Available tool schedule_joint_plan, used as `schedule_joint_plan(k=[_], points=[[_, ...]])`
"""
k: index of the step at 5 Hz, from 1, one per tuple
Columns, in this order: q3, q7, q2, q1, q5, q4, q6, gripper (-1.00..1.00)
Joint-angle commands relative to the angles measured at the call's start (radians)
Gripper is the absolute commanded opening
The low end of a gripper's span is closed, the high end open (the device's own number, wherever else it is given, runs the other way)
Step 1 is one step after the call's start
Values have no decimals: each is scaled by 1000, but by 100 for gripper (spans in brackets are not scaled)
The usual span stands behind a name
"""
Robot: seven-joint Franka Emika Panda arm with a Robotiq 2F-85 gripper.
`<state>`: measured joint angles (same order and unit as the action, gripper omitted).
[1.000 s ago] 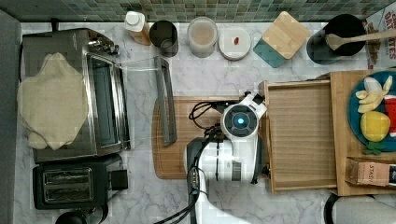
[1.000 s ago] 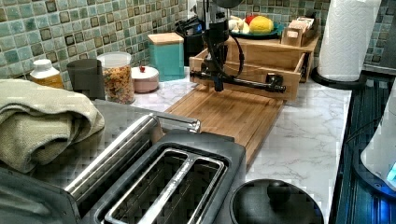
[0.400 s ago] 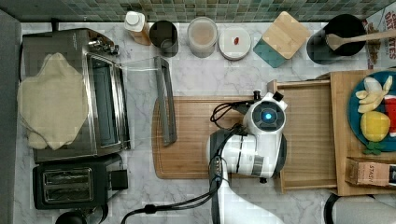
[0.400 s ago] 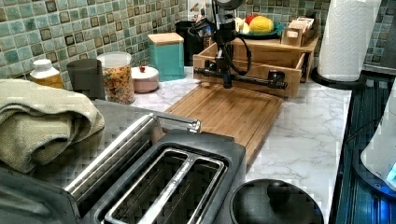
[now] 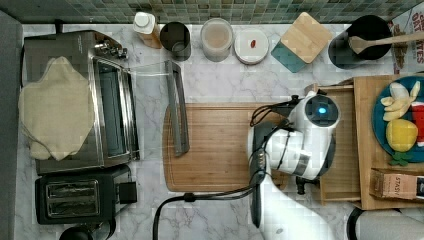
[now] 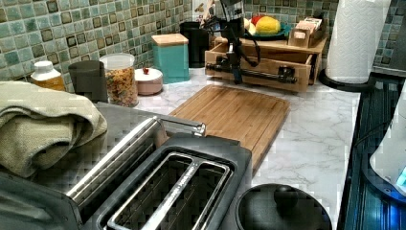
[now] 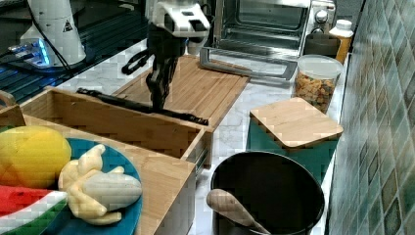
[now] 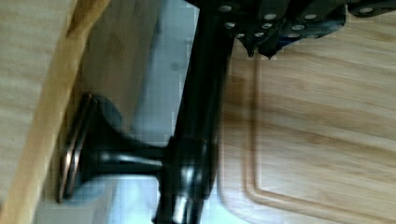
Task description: Close the drawer.
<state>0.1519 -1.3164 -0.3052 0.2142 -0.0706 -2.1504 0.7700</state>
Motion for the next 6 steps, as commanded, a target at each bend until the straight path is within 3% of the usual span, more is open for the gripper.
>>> schedule_joint_plan(k=[1, 2, 6], points=[[191, 12, -22, 161, -74, 205, 214, -100], [238, 106, 79, 112, -133, 119, 198, -100], [260, 100, 77, 91, -124, 119, 199, -100]])
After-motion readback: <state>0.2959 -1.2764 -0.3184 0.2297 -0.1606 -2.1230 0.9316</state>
